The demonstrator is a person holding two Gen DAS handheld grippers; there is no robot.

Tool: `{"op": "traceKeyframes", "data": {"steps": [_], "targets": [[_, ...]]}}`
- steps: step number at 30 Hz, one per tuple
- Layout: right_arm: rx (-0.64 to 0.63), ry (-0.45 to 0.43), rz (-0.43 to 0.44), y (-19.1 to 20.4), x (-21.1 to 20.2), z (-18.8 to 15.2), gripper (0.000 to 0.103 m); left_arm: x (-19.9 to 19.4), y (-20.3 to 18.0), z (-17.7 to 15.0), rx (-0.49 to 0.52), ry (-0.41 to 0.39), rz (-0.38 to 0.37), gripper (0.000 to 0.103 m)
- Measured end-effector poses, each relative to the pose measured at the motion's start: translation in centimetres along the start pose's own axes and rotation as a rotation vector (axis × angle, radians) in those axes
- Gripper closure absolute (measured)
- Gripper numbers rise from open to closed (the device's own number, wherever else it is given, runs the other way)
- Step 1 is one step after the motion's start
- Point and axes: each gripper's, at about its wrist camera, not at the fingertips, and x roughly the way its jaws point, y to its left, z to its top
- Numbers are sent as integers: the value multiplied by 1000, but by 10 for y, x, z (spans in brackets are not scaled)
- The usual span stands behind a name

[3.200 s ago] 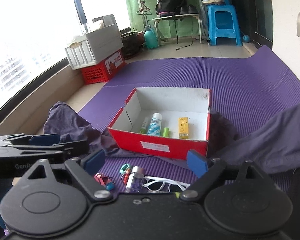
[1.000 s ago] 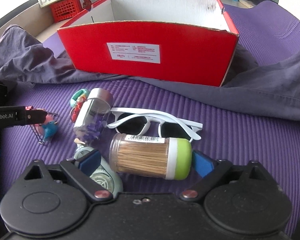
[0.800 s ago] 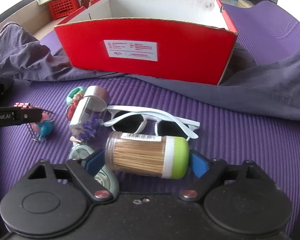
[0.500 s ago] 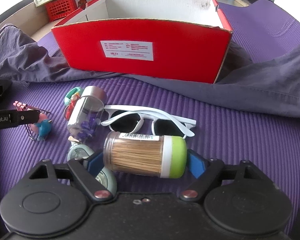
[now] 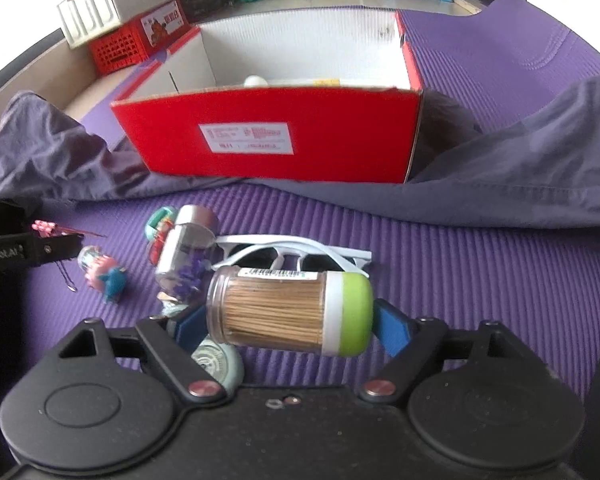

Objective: Organize rigid objects
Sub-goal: 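Carry the binder clip with the left gripper while the right gripper carries the jar over the shoebox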

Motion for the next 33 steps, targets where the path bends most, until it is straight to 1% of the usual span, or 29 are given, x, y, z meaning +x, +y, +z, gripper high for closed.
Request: {"op": "traceKeyframes", "data": {"steps": [9, 18, 23, 26, 29, 33], "targets": [[-20, -63, 23, -2, -53, 17, 19, -36, -23, 16, 16, 21, -69, 54], [-46, -133, 31, 0, -99, 46, 19, -74, -58, 48, 81, -15, -117, 54], [-87, -184, 27, 5, -116, 67, 19, -89, -73, 73, 116, -57, -134, 54], [-114, -215, 18, 7, -123, 81, 19, -93, -79, 88, 141, -80, -131, 54], [-134, -236, 12, 7, -125, 93, 19, -93, -84, 103, 153, -94, -133, 54], [-147, -260, 2, 9, -124, 106, 19, -89, -89, 121, 171, -108, -117, 54]]}}
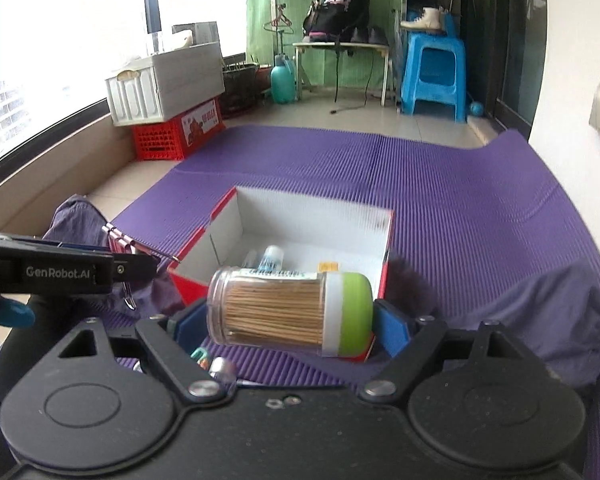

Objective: Organize rigid objects
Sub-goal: 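Carry the binder clip with the left gripper while the right gripper carries the jar over the shoebox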

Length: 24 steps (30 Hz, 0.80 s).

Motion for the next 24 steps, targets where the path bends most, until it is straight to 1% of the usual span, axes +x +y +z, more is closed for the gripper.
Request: {"op": "traceKeyframes", "data": {"steps": [6, 14, 17, 24], "targets": [[-11, -8, -8, -3, 15, 17, 19, 18, 3, 27, 17, -11, 25, 54], [-34, -7, -16, -8, 46, 34, 19, 59, 9, 51, 33, 24, 41, 54], [-28, 3, -12, -13, 63, 38, 20, 80, 10, 55, 36, 47, 45, 54], [-38, 45, -38, -23, 113, 45, 20, 127, 11, 54, 43, 107, 49, 54]]}}
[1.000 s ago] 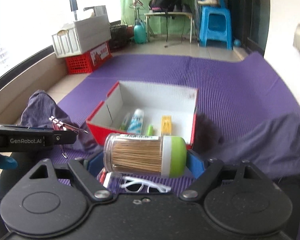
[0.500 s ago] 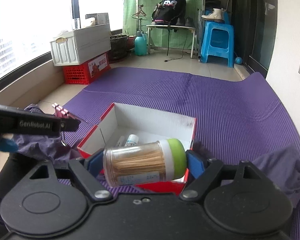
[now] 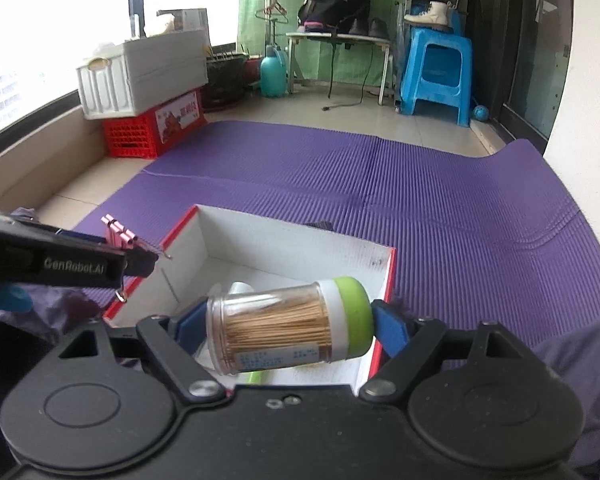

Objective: Organize rigid objects
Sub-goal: 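Carry the binder clip with the left gripper while the right gripper carries the jar over the shoebox, then lower the clip and toothpick jar into the shoebox and open both grippers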

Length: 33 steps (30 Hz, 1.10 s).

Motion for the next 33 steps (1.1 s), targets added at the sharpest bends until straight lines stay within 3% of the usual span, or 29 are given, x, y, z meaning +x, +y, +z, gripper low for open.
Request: {"op": "traceKeyframes", "data": {"steps": [17, 33], "targets": [[-34, 160, -25, -1, 120, -9, 20, 116, 1, -8, 21, 163, 34, 54], [-100, 230, -28, 10, 153, -22, 20, 142, -10, -6, 126, 164, 109, 54]]}}
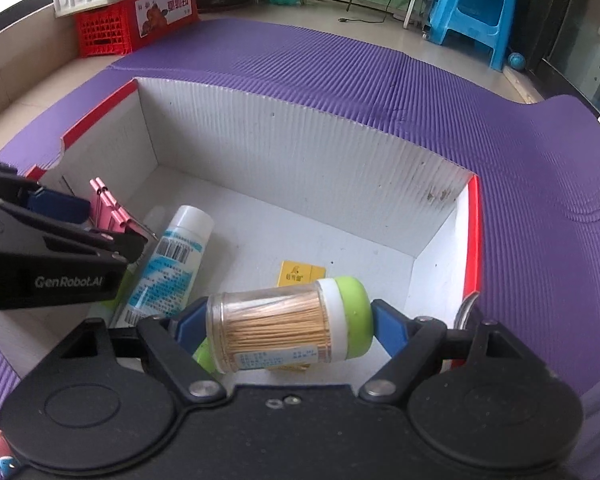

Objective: Organize rigid objects
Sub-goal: 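Lower the clip and toothpick jar into the shoebox and open both grippers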

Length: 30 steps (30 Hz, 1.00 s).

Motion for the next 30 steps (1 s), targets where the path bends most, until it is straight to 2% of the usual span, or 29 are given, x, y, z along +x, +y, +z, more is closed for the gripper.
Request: {"op": "traceKeyframes", "data": {"steps": [4, 7, 16, 20, 23, 30], "targets": [[-21, 12, -6, 3, 2, -1, 20, -1, -2, -1, 3, 1, 0, 53], [-11, 12, -2, 1, 0, -1, 19, -1, -2, -2, 3, 4, -7, 48], [-14, -11, 9, -1, -18, -3, 17, -13, 7, -9, -58, 21, -28, 45], [-26, -35, 8, 3, -35, -7, 16, -31, 13, -15, -81, -1, -40, 44], [-24, -49, 12, 4, -48, -9, 16, -49, 18, -17, -94, -27, -47, 38], [-16, -98, 23, 4, -91, -15, 13, -97, 24, -27, -111, -86, -66, 37]]}}
